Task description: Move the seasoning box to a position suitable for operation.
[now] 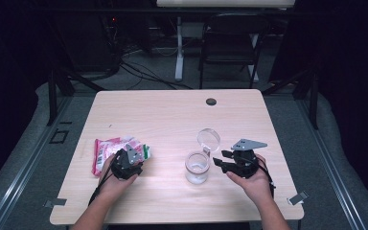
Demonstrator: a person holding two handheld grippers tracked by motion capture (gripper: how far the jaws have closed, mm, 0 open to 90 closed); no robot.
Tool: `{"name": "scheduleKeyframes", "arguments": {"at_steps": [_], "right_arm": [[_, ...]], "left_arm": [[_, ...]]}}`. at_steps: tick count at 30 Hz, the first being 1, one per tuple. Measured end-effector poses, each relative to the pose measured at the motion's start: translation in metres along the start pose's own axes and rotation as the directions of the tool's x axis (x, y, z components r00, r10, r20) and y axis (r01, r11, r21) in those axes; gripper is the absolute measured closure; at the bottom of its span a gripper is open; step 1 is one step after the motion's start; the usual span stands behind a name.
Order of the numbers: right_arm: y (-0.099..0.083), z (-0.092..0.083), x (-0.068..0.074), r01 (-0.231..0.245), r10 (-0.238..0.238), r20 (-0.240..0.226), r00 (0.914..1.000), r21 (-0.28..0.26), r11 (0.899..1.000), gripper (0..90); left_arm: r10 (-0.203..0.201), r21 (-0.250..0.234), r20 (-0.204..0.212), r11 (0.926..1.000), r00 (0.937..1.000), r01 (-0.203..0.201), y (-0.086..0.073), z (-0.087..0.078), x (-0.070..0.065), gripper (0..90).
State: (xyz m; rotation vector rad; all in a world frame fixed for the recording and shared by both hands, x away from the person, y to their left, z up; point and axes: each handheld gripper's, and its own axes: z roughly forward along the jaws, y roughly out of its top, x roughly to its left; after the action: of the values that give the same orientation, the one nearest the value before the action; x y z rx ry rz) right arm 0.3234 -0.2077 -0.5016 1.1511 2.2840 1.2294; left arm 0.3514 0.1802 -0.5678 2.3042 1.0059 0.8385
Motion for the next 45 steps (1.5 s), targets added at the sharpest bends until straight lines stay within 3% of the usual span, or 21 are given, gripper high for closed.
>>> {"name": "scheduleKeyframes", "arguments": {"at_steps": [4, 7, 11, 19, 24, 27, 36, 40, 45], "right_arm": [[0.000, -0.001, -0.001, 0.002, -0.002, 0.009, 1.0000, -0.007, 1.000, 51.9], [0.000, -0.002, -0.001, 0.002, -0.002, 0.011, 0.9999, -0.006, 1.000, 51.9], [0.000, -0.002, -0.001, 0.006, -0.006, 0.013, 0.9999, -0.008, 1.000, 52.0], [0.000, 0.000, 0.002, 0.013, -0.013, 0.012, 0.9998, -0.009, 1.000, 52.1], [0.000, -0.001, 0.002, 0.023, -0.023, 0.019, 0.9995, -0.004, 1.000, 52.6], [0.000, -0.001, 0.002, 0.033, -0.033, 0.022, 0.9992, -0.002, 0.999, 53.3], [0.000, -0.001, 0.003, 0.036, -0.036, 0.021, 0.9991, -0.004, 0.999, 54.1], [0.001, -0.001, 0.005, 0.053, -0.053, 0.021, 0.9984, 0.000, 0.999, 54.6], [0.001, 0.000, 0.006, 0.060, -0.060, 0.022, 0.9980, 0.010, 0.998, 54.6]], "left_arm": [[-0.006, 0.012, -0.015, 0.9999, 0.9999, 0.006, -0.002, 0.002, 0.003, 49.1], [-0.025, -0.003, -0.002, 0.9997, 0.9997, 0.025, -0.004, 0.000, 0.006, 60.8], [-0.097, -0.024, 0.001, 0.9950, 0.9953, 0.097, -0.007, 0.000, 0.014, 68.7], [-0.178, -0.036, 0.032, 0.9832, 0.9835, 0.179, -0.010, -0.004, 0.025, 84.5], [-0.237, -0.038, 0.063, 0.9700, 0.9694, 0.240, -0.011, -0.008, 0.034, 88.5], [-0.252, -0.038, 0.076, 0.9660, 0.9646, 0.256, -0.011, -0.009, 0.037, 90.0], [-0.266, -0.056, 0.067, 0.9614, 0.9618, 0.269, -0.011, -0.017, 0.043, 90.0], [-0.311, -0.066, 0.088, 0.9462, 0.9464, 0.317, -0.013, -0.023, 0.050, 90.0], [-0.342, -0.086, 0.093, 0.9330, 0.9352, 0.349, -0.015, -0.031, 0.056, 90.0]]}}
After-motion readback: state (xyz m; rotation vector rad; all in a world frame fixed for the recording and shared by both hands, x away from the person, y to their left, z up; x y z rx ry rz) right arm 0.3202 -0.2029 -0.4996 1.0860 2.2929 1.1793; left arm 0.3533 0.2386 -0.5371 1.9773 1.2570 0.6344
